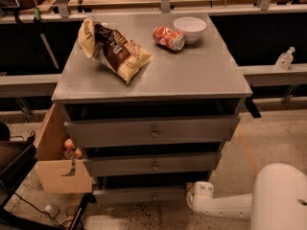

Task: Open bottom drawer

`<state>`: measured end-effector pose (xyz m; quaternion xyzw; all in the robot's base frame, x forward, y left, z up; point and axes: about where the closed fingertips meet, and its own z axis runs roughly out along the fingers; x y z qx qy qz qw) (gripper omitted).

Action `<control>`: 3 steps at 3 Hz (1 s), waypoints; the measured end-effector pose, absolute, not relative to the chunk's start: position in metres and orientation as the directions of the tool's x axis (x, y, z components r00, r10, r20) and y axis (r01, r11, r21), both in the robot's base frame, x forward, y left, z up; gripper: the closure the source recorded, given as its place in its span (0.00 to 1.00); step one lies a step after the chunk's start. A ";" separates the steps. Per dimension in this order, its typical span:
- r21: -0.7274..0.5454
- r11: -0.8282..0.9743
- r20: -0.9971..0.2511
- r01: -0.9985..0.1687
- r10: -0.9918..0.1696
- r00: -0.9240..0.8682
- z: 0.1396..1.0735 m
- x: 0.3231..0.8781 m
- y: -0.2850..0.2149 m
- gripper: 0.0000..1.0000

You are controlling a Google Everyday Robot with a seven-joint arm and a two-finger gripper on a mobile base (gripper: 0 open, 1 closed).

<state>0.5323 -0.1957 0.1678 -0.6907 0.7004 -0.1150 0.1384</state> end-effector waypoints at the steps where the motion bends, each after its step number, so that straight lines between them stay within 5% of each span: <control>1: -0.352 0.019 -0.035 -0.936 -0.999 -0.008 0.168 0.532 -0.196 0.74; 3: -0.352 0.019 -0.035 -0.936 -0.999 -0.008 0.168 0.532 -0.196 0.28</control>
Offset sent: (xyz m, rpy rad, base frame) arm 0.0000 0.0000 0.0000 0.0000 0.0001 0.0000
